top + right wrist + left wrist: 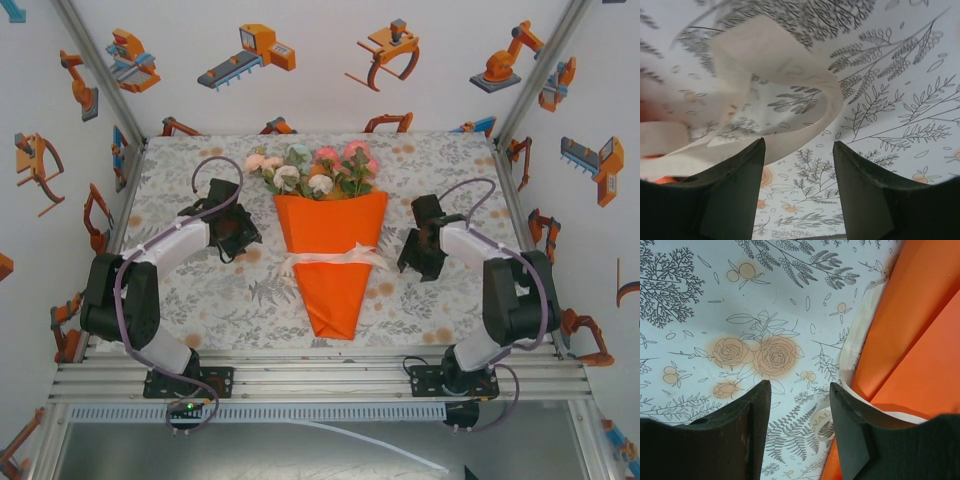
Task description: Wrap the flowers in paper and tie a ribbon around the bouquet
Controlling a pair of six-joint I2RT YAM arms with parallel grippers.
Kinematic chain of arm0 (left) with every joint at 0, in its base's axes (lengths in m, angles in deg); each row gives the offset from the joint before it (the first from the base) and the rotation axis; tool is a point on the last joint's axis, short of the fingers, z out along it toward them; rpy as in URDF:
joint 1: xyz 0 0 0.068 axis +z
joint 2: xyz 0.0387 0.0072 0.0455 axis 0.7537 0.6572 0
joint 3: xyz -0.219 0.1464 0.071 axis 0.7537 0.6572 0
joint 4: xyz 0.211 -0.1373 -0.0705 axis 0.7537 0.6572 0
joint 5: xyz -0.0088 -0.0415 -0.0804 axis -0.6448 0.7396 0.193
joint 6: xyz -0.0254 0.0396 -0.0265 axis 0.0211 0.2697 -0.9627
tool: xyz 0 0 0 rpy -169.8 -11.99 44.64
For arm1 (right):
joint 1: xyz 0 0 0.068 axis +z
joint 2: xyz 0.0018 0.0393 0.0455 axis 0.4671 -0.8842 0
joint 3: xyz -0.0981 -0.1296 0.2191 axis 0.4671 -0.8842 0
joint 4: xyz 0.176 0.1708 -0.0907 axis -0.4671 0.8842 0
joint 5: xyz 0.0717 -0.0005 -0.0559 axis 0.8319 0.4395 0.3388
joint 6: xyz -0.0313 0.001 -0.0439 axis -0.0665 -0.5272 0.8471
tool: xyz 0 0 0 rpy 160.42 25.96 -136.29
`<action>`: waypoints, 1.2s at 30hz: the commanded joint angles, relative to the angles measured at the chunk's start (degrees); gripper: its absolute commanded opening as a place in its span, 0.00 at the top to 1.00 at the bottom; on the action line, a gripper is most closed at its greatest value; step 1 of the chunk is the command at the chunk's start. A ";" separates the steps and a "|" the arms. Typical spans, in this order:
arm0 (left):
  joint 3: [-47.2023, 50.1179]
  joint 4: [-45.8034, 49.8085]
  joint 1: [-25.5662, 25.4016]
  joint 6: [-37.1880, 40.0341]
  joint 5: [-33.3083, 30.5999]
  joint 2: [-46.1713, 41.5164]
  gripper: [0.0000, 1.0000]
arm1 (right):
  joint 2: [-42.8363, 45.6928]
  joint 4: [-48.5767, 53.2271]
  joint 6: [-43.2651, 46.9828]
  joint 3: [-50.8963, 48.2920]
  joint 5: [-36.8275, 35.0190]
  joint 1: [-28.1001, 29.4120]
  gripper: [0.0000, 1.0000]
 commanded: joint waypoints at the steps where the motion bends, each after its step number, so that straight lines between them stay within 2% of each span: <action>1: -0.42 0.92 -0.07 -1.43 0.25 0.30 0.50 | 0.33 -0.13 -4.79 -0.62 -1.42 -0.32 0.45; 3: -0.43 0.80 0.01 -1.42 0.43 0.82 0.51 | 0.50 -0.83 -4.51 -0.61 -2.33 -0.27 0.54; 4: -0.53 0.95 -0.03 -1.42 0.63 1.17 0.51 | 1.19 -0.19 -4.23 -0.29 -3.72 -0.32 0.64; 6: -0.47 0.70 -0.05 -1.42 1.34 1.68 0.50 | 4.20 1.17 -3.70 -0.02 -8.72 -0.32 0.96; 7: -0.55 0.52 -0.01 -1.49 1.82 2.12 0.50 | 5.94 1.85 -3.25 0.06 -11.09 -0.35 1.00; 10: -1.34 0.30 -0.77 -1.22 3.44 3.67 0.49 | 12.24 0.42 2.41 0.04 -13.46 -0.45 1.00; 14: -3.45 1.67 -2.56 -1.00 1.55 6.11 0.50 | 17.64 -3.23 15.75 0.46 -7.37 -0.45 1.00; 18: -5.50 1.92 -4.16 -5.17 4.71 8.52 0.51 | 21.57 -4.75 23.14 0.46 -4.20 -0.51 1.00; 25: -5.48 2.93 -4.88 -17.05 7.85 11.16 0.64 | 22.26 -8.32 21.72 0.34 1.95 -0.55 1.00; 32: -5.02 -1.40 -4.82 -18.62 14.14 13.38 0.64 | 21.96 -8.67 21.61 0.36 2.52 -0.45 1.00; 36: -4.79 -1.96 -4.82 -19.00 15.43 14.61 0.65 | 21.65 -6.36 20.88 1.76 1.05 -0.53 1.00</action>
